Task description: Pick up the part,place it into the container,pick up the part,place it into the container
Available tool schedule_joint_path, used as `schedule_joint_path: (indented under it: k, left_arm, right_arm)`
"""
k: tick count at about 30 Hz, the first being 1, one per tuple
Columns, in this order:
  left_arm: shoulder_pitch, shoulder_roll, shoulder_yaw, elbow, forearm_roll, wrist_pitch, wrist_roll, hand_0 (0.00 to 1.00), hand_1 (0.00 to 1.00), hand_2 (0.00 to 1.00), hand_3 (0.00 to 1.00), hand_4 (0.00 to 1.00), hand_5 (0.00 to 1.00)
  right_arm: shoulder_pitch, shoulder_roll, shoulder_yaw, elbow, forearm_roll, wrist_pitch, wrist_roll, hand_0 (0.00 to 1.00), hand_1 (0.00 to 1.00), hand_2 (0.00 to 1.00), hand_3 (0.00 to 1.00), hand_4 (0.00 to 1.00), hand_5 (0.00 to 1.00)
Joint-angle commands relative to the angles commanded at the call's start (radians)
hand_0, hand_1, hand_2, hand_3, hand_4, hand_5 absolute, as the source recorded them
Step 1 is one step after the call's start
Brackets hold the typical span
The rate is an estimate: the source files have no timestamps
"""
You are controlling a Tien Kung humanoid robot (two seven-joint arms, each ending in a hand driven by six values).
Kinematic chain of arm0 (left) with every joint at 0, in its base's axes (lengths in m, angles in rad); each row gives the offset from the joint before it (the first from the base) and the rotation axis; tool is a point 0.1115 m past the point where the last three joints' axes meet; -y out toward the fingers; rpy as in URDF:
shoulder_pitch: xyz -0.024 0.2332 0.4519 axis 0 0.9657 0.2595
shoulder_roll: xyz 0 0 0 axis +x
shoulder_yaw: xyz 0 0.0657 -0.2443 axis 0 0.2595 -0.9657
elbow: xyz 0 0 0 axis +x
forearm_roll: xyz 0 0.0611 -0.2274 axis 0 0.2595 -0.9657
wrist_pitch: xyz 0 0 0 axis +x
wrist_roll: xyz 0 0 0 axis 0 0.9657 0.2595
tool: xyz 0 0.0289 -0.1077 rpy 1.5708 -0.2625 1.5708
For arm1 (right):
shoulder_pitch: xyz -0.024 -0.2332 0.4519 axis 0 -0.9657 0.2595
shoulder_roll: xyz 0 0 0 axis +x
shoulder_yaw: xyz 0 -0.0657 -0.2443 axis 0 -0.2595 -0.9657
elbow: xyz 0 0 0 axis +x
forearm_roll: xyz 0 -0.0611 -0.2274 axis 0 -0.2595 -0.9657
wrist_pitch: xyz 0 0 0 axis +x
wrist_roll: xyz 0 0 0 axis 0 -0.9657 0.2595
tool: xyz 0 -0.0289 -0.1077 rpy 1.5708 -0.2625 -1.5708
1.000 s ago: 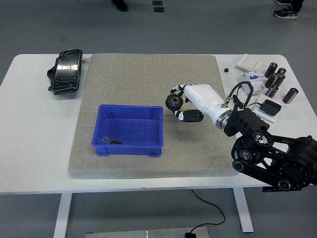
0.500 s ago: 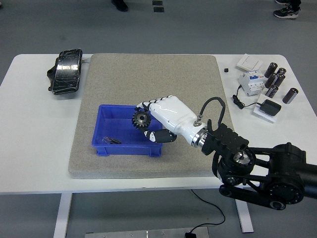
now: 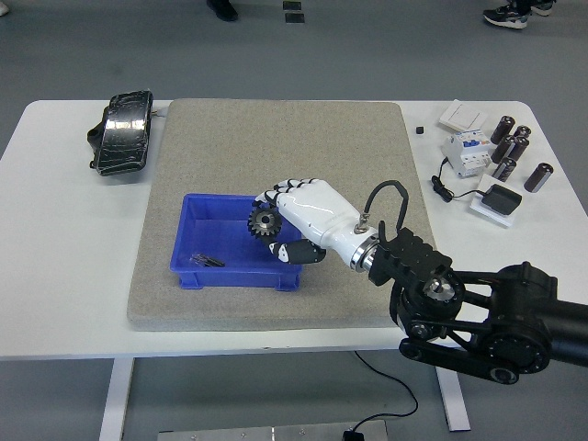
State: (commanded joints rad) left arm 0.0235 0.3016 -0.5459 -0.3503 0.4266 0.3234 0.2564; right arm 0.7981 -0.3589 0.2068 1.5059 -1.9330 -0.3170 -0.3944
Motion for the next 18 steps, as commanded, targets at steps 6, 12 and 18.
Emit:
schedule_joint_path:
  k: [6, 12, 18]
  left_arm:
    - [-0.001, -0.001, -0.001, 0.000, 0.002, -0.001, 0.001, 0.679, 0.672, 0.613, 0.562, 0.501, 0.493]
    - [-0.001, -0.001, -0.003, 0.000, 0.004, -0.001, 0.002, 0.679, 0.672, 0.613, 0.560, 0.499, 0.493]
    - [0.000, -0.002, -0.004, -0.001, 0.004, 0.001, 0.002, 0.679, 0.672, 0.613, 0.558, 0.499, 0.492]
  right_arm:
    - [-0.001, 0.000, 0.008, 0.000, 0.011, 0.005, 0.006, 0.705, 0.870, 0.842, 0.822, 0.786, 0.381]
    - [-0.002, 0.000, 0.014, 0.000, 0.017, 0.013, 0.011, 0.705, 0.871, 0.849, 0.833, 0.874, 0.456]
    - [-0.011, -0.010, 0.042, 0.009, 0.045, 0.009, 0.017, 0.707, 0.870, 0.846, 0.835, 0.881, 0.460]
